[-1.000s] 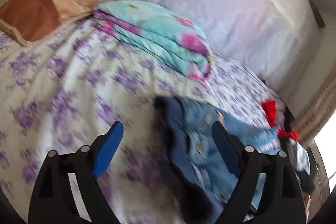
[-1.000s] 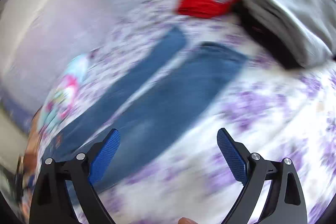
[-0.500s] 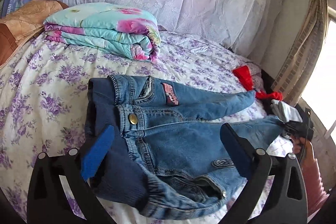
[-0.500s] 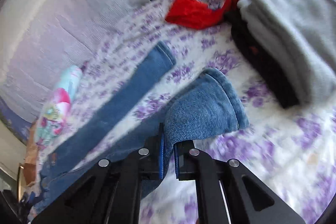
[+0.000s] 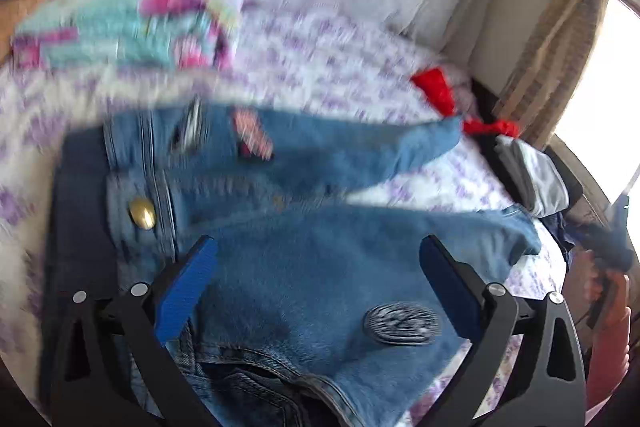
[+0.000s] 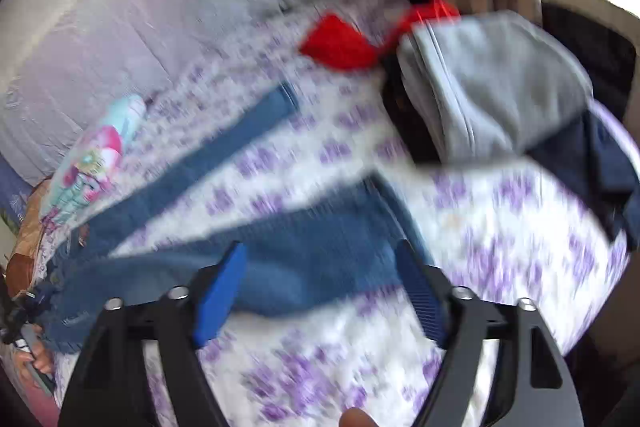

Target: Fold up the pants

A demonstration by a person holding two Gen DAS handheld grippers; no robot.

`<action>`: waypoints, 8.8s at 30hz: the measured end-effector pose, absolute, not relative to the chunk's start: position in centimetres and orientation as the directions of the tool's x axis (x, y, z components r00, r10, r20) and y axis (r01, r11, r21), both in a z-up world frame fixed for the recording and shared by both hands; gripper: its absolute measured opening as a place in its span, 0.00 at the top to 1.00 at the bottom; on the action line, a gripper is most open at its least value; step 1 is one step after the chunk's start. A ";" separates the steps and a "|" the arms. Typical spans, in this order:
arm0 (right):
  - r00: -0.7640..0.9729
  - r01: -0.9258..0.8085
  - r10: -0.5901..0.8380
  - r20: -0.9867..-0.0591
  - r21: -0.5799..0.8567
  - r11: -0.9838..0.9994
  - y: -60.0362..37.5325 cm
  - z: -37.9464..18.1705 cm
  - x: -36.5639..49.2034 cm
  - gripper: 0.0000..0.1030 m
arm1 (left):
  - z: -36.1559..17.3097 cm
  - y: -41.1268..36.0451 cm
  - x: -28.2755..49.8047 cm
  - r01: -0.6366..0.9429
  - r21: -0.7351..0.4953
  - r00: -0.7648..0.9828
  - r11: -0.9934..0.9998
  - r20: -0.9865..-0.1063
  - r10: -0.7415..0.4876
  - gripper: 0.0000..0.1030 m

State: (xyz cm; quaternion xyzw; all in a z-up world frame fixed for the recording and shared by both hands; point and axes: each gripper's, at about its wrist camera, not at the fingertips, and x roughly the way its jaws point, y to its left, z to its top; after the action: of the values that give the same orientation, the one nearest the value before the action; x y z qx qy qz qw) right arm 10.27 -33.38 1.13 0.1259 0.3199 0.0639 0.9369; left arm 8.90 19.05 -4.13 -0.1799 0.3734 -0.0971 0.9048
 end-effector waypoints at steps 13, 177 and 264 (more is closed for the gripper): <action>0.488 -0.095 0.570 -0.661 0.609 0.788 -23.7 -7.2 37.3 0.18 | -5.2 21.1 8.2 0.002 -0.468 0.716 0.884 -0.616 -0.328 0.05; 0.330 -0.922 0.701 -0.632 -0.058 0.382 -6.9 -0.2 5.1 0.03 | 3.7 28.5 -3.0 -0.278 -0.170 0.749 0.945 -0.654 0.103 0.08; 0.246 -0.918 0.684 -0.686 -0.391 -0.062 8.5 -3.7 -3.5 0.85 | 0.4 29.2 -4.9 0.260 -0.322 0.693 0.910 -0.594 -0.409 0.35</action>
State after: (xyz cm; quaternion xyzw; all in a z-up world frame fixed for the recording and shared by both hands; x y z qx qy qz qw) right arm -3.55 8.55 -3.67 -0.4169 0.1402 0.5978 0.6702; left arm -4.87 29.20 0.35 -0.1069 0.3464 -0.1830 0.9138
